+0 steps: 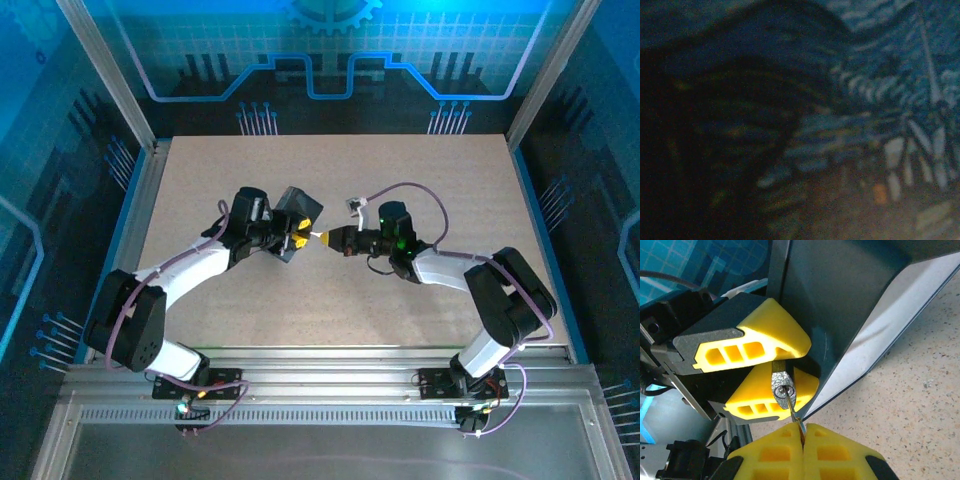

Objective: Unlock a padlock with a key

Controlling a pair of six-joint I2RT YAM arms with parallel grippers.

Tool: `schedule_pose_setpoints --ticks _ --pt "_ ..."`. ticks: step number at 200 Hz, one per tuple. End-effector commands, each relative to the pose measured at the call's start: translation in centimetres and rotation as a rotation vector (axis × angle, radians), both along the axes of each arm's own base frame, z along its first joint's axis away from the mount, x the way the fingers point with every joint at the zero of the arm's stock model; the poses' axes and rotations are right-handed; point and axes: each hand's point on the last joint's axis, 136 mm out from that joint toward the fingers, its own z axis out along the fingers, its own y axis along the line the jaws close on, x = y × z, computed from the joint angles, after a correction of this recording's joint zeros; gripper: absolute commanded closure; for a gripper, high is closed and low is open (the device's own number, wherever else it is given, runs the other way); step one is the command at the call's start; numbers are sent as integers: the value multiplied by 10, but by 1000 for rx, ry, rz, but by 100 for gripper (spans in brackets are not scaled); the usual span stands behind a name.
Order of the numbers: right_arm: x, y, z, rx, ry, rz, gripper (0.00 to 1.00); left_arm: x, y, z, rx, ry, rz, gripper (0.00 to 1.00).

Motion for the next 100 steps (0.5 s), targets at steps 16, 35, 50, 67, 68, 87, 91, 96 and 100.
schedule_pose_setpoints --ticks 16,35,50,67,68,87,91,96,100 --pt "-19 19 6 1 -32 93 100 2 -5 26 -31 -107 -51 100" --pt "-19 21 7 7 -28 97 100 3 -6 30 -24 -128 -67 100" --pt "-17 22 10 13 -32 93 100 4 -8 37 -3 -157 -106 100" --pt "-16 22 15 16 -39 89 100 0 -7 36 59 -154 -153 100" --pt "-16 22 15 16 -40 89 100 0 -6 35 63 -151 -155 100" --pt "-17 21 20 11 -60 93 100 -3 1 30 101 -134 -156 100" --pt "-17 21 21 7 -66 95 100 -3 2 29 103 -132 -151 100" --pt "-18 21 21 2 -69 97 100 -2 3 29 101 -132 -146 100" --pt "-19 21 21 -2 -71 99 100 -2 3 28 99 -131 -145 100"
